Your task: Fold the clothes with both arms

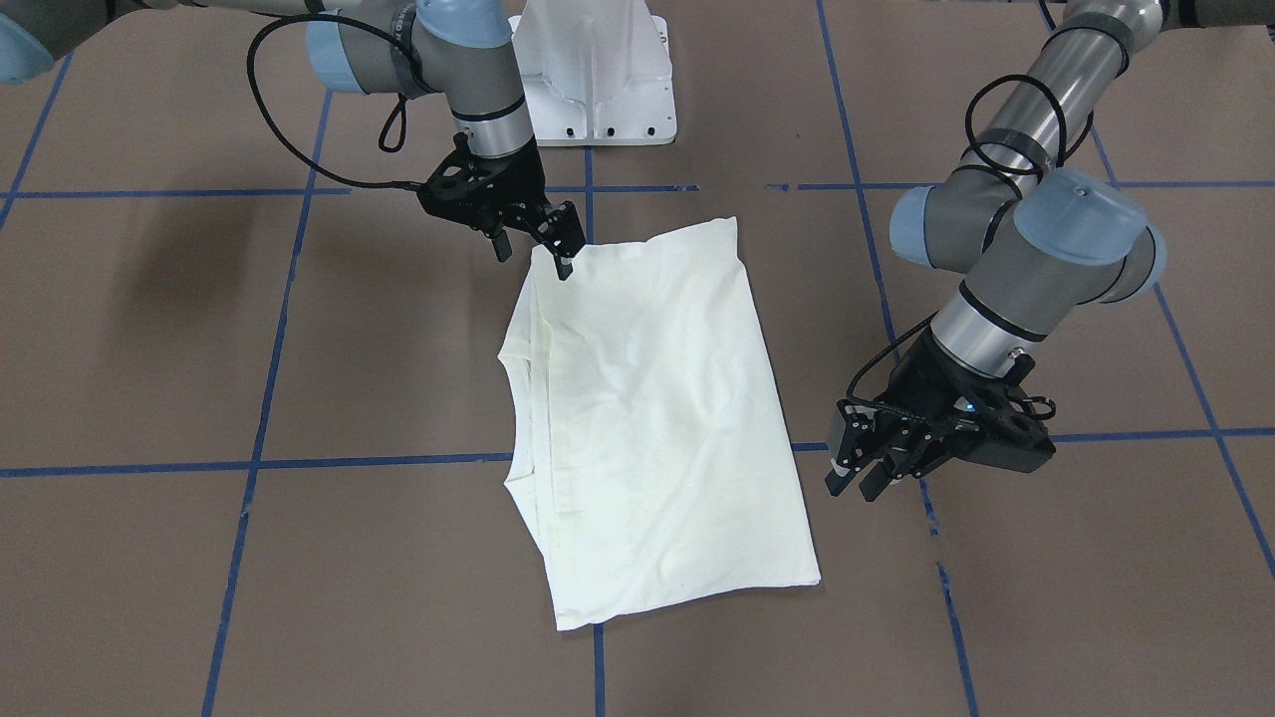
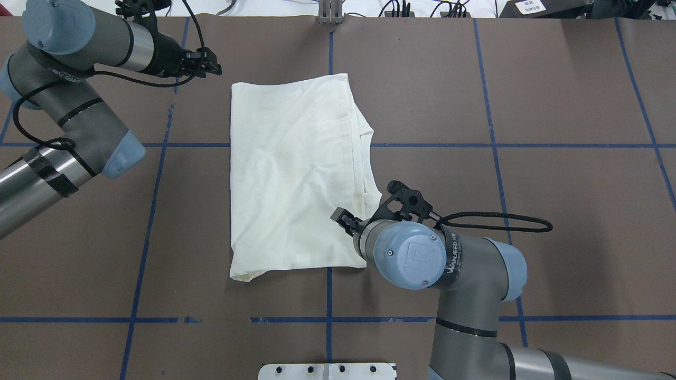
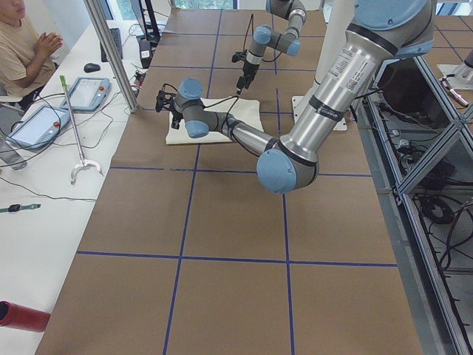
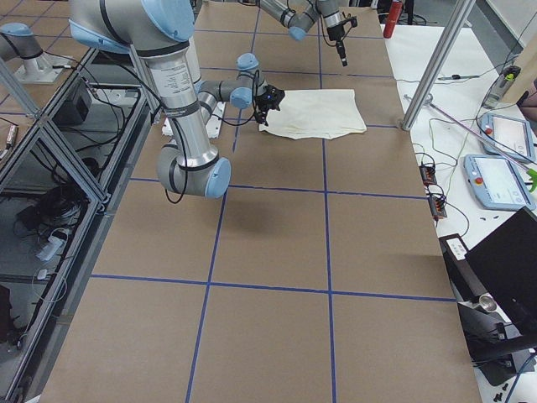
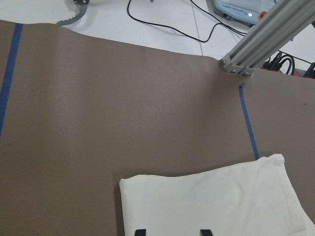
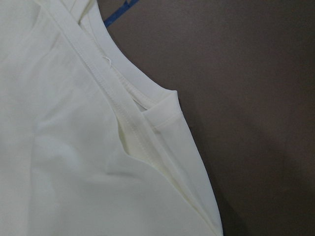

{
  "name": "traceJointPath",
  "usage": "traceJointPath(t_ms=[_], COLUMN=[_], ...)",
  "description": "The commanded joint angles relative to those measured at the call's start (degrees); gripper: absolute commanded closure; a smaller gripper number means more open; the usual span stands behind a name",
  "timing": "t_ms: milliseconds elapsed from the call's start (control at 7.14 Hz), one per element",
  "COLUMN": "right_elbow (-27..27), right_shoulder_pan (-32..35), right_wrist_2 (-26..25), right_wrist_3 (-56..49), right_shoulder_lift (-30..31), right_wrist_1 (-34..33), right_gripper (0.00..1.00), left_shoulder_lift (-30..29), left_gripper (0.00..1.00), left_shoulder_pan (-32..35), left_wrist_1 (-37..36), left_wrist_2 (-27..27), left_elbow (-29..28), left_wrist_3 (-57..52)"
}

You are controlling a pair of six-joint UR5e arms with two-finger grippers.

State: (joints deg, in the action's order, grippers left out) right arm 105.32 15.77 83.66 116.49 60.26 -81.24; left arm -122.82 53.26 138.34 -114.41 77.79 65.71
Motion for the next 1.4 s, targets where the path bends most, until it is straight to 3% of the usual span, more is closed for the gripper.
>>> traceJointPath(t_ms=[0,140,700,981,1261], right_elbow=[-0.8,-2.0,-4.2,-4.9,-4.9], right_shoulder_pan=[-1.7,-1.6,-1.8,-1.8,-1.7], right_wrist_2=[-1.2,-1.1,-1.0,-1.0,-1.0], right_wrist_3=[5.1,5.1,5.1,4.7,4.6], right_shoulder_lift=[0.0,0.0,-0.6,-0.6,-1.0], right_wrist_1=[-0.1,0.3,0.4,0.4,0.4], right_gripper=[0.01,0.01,0.23,0.25,0.4], left_shoulder_lift=[0.6,0.7,0.7,0.7,0.7], left_gripper=[0.53,0.52,0.52,0.52,0.52], left_shoulder_pan=[0.0,-0.1,-0.1,0.0,0.0], left_wrist_1=[0.0,0.0,0.0,0.0,0.1], left_wrist_2=[0.1,0.1,0.2,0.2,0.2], left_elbow=[0.7,0.7,0.7,0.8,0.8], left_wrist_3=[0.0,0.0,0.0,0.0,-0.1])
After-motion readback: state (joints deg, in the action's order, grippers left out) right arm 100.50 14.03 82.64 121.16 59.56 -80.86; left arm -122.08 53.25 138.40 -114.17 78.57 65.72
